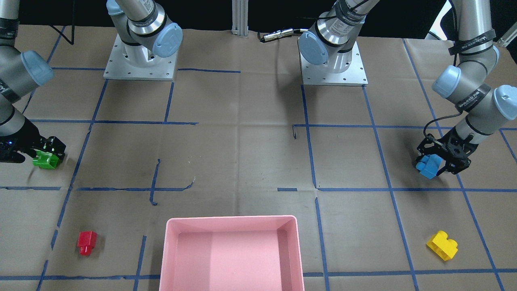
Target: Put all blocks into box
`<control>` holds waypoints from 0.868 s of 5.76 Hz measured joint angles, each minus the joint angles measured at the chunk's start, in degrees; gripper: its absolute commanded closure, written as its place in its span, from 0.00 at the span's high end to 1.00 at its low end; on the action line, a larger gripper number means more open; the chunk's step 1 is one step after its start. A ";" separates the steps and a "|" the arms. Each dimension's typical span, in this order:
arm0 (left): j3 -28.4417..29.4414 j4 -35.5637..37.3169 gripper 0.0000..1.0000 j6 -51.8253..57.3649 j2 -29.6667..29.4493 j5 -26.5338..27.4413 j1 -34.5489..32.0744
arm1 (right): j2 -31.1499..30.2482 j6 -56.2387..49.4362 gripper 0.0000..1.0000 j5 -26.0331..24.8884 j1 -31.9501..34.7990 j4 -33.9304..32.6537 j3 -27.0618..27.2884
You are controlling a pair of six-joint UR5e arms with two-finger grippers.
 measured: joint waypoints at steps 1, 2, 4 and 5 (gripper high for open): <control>0.11 0.00 0.30 0.05 0.08 0.29 0.00 | -0.05 -1.17 0.09 -0.05 0.00 -0.04 -0.23; 0.37 -0.02 0.22 -0.13 0.14 0.51 0.00 | -0.12 -1.68 0.07 -0.12 0.00 -0.04 -0.44; 3.28 -2.56 0.19 -5.75 2.88 1.25 -1.65 | -1.26 -3.07 0.07 -0.15 0.26 0.99 -2.37; 8.05 -9.98 0.19 -11.14 5.93 2.82 -4.64 | -2.61 -3.48 0.07 0.26 0.96 3.17 -4.91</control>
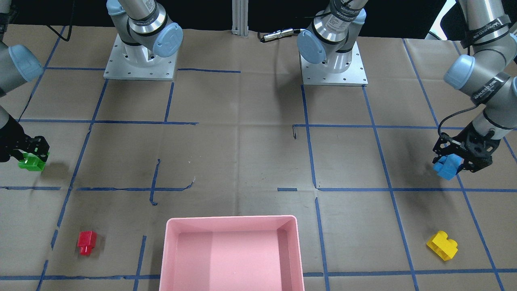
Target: Put all blocks into box
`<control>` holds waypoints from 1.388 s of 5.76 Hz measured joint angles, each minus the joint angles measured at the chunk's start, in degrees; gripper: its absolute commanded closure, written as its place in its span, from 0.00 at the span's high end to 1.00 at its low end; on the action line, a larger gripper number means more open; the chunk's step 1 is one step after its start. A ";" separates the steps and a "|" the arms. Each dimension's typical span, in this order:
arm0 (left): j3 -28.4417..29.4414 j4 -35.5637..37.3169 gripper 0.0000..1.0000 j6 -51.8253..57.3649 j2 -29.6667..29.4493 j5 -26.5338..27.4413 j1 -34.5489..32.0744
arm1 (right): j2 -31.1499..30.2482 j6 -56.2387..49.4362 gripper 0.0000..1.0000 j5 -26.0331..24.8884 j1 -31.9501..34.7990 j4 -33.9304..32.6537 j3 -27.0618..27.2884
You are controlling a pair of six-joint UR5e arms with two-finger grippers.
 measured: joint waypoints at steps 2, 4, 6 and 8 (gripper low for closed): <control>15.84 -23.96 0.19 -19.64 3.78 1.55 -6.75 | -1.57 5.43 0.07 1.88 6.53 10.01 -9.40; 30.88 -38.79 0.19 -39.92 2.89 1.45 -15.68 | -1.30 17.50 0.07 2.33 17.52 15.85 -17.04; 39.61 -41.79 0.19 -57.15 -1.97 -0.24 -25.05 | 0.21 32.40 0.06 3.50 29.22 17.25 -22.09; 48.72 -41.81 0.19 -68.34 -9.65 -1.66 -32.05 | 5.60 47.44 0.07 6.37 39.82 16.02 -28.39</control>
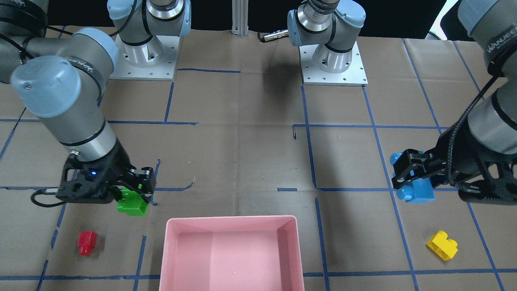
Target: Put all blocks into box
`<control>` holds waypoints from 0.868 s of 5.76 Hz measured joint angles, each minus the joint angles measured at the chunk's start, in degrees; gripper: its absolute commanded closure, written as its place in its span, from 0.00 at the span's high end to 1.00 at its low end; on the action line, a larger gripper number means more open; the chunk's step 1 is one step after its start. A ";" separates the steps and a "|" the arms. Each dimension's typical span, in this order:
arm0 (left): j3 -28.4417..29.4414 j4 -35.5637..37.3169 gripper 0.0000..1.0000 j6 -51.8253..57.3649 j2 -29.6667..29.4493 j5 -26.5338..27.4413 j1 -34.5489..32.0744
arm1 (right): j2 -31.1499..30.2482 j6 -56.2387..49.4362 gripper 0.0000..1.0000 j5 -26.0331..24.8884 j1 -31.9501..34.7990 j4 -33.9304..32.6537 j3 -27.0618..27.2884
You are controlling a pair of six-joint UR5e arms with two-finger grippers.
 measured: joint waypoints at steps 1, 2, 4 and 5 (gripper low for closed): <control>4.03 0.15 0.19 -4.05 -3.87 0.06 -2.47 | 4.79 5.74 0.10 2.87 3.94 -3.13 -4.11; 6.40 1.09 0.19 -6.80 -6.95 0.15 -4.14 | 9.94 8.65 0.52 6.20 6.29 -7.23 -8.16; 7.89 5.71 0.19 -12.03 -11.27 0.43 -7.59 | 16.29 10.47 1.00 10.18 8.06 -10.50 -14.14; 7.91 7.40 0.19 -15.28 -12.47 0.49 -9.44 | 17.03 9.95 1.00 10.42 8.14 -10.68 -14.91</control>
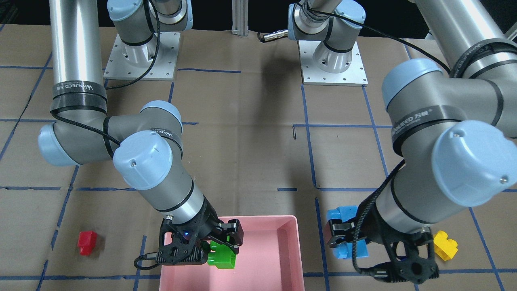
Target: Put all blocks into box
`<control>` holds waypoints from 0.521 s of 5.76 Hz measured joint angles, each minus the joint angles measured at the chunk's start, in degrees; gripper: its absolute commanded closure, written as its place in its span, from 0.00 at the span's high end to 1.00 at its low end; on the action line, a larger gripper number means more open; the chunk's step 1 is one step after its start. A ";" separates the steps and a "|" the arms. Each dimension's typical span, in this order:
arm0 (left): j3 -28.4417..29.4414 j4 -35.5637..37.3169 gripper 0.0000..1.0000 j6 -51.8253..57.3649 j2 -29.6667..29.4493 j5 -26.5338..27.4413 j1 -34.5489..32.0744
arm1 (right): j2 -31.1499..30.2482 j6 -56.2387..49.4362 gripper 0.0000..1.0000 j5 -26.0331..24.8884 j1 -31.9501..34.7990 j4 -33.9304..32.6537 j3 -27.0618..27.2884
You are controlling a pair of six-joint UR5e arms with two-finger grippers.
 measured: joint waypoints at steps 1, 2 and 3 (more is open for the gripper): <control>-0.02 1.32 0.19 -3.77 -0.88 0.04 -2.06 | 0.17 -0.85 1.00 0.02 -0.12 -0.02 -0.23; -0.01 2.42 0.19 -7.59 -1.59 0.03 -4.13 | -0.08 -2.71 1.00 -0.09 -0.75 0.15 -0.23; -0.02 3.66 0.19 -11.15 -2.33 0.08 -6.13 | -0.68 -6.97 1.00 -0.37 -2.60 0.51 0.03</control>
